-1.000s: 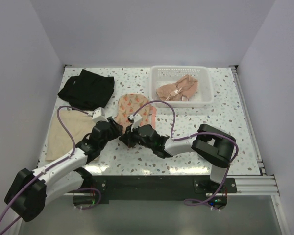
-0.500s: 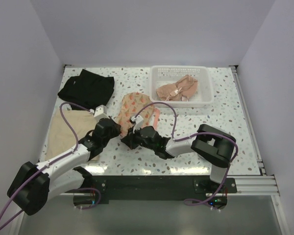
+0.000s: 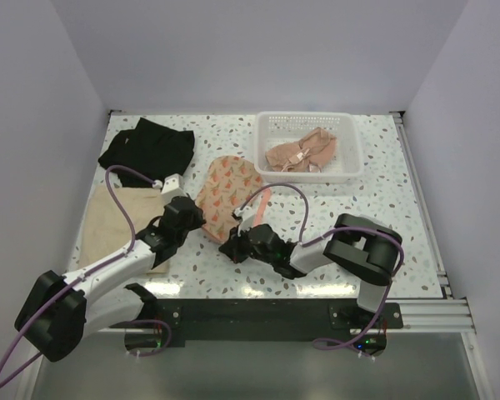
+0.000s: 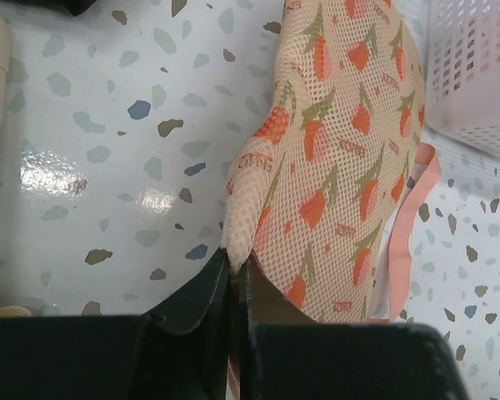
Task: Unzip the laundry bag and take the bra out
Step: Unzip the laundry bag at the center of the board.
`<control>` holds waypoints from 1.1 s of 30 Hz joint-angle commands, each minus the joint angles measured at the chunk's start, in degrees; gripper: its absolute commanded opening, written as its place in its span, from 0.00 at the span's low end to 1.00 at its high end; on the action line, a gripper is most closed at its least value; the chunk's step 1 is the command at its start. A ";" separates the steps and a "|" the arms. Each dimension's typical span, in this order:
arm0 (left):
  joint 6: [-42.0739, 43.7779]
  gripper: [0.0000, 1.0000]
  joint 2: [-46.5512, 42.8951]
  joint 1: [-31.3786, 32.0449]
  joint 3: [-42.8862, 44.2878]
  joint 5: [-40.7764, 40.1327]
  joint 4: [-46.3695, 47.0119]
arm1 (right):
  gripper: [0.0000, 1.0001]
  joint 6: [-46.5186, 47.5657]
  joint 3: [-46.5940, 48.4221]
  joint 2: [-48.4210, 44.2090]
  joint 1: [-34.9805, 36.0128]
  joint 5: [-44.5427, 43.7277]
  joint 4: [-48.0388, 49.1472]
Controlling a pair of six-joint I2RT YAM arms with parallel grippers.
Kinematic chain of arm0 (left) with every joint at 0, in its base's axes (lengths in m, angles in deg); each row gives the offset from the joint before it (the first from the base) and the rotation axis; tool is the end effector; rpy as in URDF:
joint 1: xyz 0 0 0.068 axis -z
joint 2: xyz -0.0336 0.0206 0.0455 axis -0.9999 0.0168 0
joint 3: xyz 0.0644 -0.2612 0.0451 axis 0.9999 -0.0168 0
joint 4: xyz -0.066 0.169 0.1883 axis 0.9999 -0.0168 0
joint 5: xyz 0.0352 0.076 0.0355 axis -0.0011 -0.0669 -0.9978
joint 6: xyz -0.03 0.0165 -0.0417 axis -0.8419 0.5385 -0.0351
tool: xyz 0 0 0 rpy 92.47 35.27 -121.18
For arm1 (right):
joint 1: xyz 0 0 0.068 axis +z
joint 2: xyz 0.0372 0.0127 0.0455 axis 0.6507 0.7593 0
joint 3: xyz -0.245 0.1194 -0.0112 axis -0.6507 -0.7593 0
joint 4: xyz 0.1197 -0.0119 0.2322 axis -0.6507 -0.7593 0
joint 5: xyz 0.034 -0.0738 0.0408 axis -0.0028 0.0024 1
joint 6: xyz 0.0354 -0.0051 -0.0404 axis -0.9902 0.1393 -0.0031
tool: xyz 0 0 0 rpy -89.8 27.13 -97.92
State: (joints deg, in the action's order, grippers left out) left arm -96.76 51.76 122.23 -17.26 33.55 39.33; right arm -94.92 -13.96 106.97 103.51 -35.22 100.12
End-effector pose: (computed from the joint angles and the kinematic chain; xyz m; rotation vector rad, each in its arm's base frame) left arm 0.1915 -0.1074 0.1976 -0.4683 2.0639 -0.3573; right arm 0.1551 0.2996 0.1265 -0.5199 2.0154 1.0308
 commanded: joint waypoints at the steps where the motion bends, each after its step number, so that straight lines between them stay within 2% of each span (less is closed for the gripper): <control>1: 2.43 0.00 -0.96 -0.41 2.68 -5.04 2.72 | 0.00 -0.88 -2.62 -2.58 0.37 -1.23 0.88; 19: 4.45 0.00 -1.05 -0.41 2.68 -2.94 2.46 | 0.00 -1.59 -7.02 -7.06 0.10 -10.55 -3.52; 28: 7.00 0.00 -0.53 -0.49 0.92 0.49 4.91 | 0.00 0.26 -7.02 -8.03 -0.34 -7.75 -3.70; 33: 7.44 0.00 2.64 -0.41 2.06 0.14 5.62 | 0.00 2.28 -5.36 -7.59 2.56 -6.07 -4.84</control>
State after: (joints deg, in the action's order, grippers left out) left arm -91.93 52.57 122.23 -17.23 36.32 40.29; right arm -95.05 -20.26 101.22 103.73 -42.92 97.50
